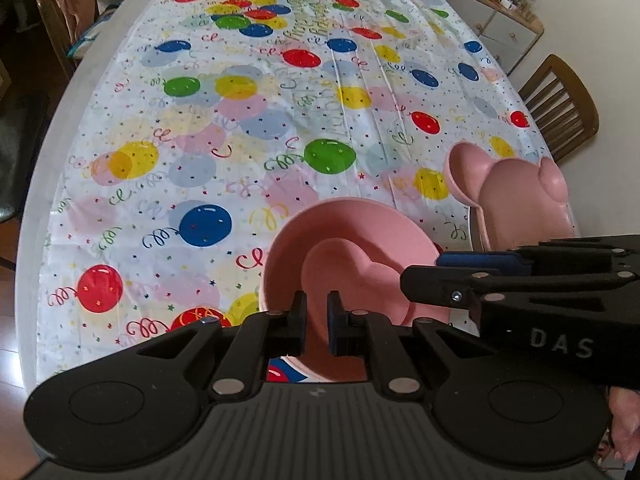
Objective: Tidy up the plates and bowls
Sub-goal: 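Lower the heart-shaped dish into the pink bowl and open both grippers, then move both grippers to the pink bowl rim and close them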
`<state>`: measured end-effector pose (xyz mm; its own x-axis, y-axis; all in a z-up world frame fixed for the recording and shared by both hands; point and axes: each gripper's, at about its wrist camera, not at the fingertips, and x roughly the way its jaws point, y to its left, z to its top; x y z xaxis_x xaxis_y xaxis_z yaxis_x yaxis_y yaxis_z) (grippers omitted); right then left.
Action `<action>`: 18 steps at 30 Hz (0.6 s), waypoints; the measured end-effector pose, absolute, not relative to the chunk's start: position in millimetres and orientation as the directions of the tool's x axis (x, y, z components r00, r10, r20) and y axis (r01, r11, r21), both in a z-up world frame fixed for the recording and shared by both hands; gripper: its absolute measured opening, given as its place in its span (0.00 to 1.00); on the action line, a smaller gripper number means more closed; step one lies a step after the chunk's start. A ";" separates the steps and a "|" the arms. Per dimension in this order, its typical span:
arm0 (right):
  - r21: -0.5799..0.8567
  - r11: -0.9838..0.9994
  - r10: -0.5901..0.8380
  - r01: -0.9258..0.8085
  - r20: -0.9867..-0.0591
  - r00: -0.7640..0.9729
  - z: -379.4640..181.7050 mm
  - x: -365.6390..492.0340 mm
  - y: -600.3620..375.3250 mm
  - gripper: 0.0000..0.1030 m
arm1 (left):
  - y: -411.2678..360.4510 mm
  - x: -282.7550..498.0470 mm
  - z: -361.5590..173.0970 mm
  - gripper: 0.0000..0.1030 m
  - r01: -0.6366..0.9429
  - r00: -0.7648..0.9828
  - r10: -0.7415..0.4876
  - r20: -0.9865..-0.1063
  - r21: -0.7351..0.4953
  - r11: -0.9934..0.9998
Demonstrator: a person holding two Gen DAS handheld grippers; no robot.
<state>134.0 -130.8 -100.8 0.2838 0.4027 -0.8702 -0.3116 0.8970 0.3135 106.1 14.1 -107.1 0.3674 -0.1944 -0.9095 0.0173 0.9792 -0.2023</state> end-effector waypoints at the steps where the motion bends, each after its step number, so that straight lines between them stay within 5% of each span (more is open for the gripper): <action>1: 0.312 0.897 0.403 -0.313 -0.868 0.291 -98.5 132.7 -131.6 0.29 | 15.1 105.0 -105.3 0.09 0.018 0.372 -0.196 -0.907 -0.204 0.979; 15: 0.315 0.895 0.423 -0.315 -0.823 0.380 -71.9 113.4 -151.2 0.51 | 21.0 84.7 -83.4 0.11 0.047 0.431 -0.218 -0.875 -0.219 0.975; 18: 0.316 0.894 0.429 -0.318 -0.811 0.399 -65.9 108.3 -155.1 0.56 | 23.9 80.5 -76.8 0.19 0.050 0.453 -0.222 -0.864 -0.224 0.973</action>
